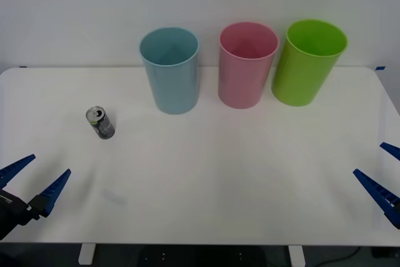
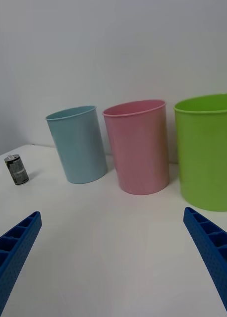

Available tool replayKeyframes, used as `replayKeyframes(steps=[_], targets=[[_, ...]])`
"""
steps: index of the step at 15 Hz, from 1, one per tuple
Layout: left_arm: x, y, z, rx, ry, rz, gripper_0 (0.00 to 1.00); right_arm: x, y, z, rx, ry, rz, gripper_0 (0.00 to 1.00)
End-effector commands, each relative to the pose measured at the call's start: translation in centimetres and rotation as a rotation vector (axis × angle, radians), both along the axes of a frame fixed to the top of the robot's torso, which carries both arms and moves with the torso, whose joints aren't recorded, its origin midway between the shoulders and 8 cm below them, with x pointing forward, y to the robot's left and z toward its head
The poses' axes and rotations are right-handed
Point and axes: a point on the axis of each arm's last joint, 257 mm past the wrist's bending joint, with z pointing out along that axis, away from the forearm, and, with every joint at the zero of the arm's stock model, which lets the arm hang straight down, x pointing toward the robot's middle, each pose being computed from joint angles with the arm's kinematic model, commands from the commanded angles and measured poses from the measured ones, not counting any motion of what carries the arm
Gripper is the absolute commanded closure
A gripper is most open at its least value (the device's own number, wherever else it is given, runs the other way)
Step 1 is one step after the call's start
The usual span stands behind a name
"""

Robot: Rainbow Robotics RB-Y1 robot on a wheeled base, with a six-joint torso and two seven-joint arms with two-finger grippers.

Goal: Grasp the object on the table and drop it into the matching bin: aluminum can to the light blue bin, PET bottle to the pink bin.

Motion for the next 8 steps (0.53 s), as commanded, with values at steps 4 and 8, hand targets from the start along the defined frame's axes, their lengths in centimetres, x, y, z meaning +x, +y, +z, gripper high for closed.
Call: replayKeyframes(steps=[4,8], targets=[[2.0,0.3,-1.8,-0.034,0.010,0.040,0.00,0.0,0.0,0.0,0.000,0.000,0.000,0.00],[4.0,0.2,-2.8,-0.044,0.011,0.043,0.00,0.0,0.0,0.0,0.000,0.000,0.000,0.00]])
